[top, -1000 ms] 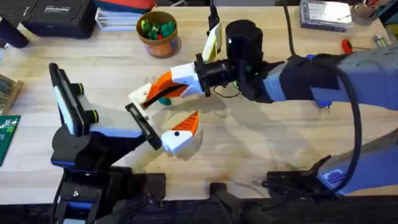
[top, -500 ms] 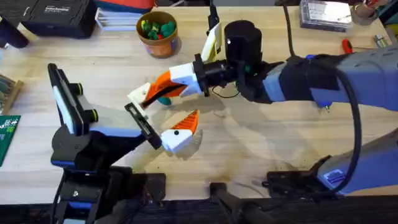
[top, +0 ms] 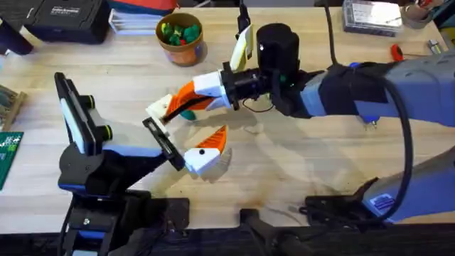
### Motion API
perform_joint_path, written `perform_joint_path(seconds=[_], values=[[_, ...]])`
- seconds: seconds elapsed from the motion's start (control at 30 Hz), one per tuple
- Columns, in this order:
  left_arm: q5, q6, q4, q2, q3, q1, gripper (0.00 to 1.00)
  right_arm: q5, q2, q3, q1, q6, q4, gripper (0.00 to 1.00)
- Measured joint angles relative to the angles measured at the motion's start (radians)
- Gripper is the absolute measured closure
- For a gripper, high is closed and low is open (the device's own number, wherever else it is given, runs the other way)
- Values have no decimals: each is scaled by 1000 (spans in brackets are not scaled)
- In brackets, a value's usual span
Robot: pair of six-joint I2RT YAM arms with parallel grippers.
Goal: Pick up the gripper from the table and insert it into the empty holder that is missing its gripper. Then pick up a screw, insert it into the mounting hole, and use the screwdriver to tighten it. Finally, clean up the table by picking up the vegetable and placing it into the bucket.
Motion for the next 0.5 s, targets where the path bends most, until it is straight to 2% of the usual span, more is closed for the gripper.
perform_joint_path(seconds=[0.27, 0.5], values=[[12, 6, -1, 0, 1, 0, 15, -22, 0, 0, -6, -12, -2, 837], [57, 21, -5, 0, 2, -12, 15, -54, 0, 0, -7, -19, -6, 765]])
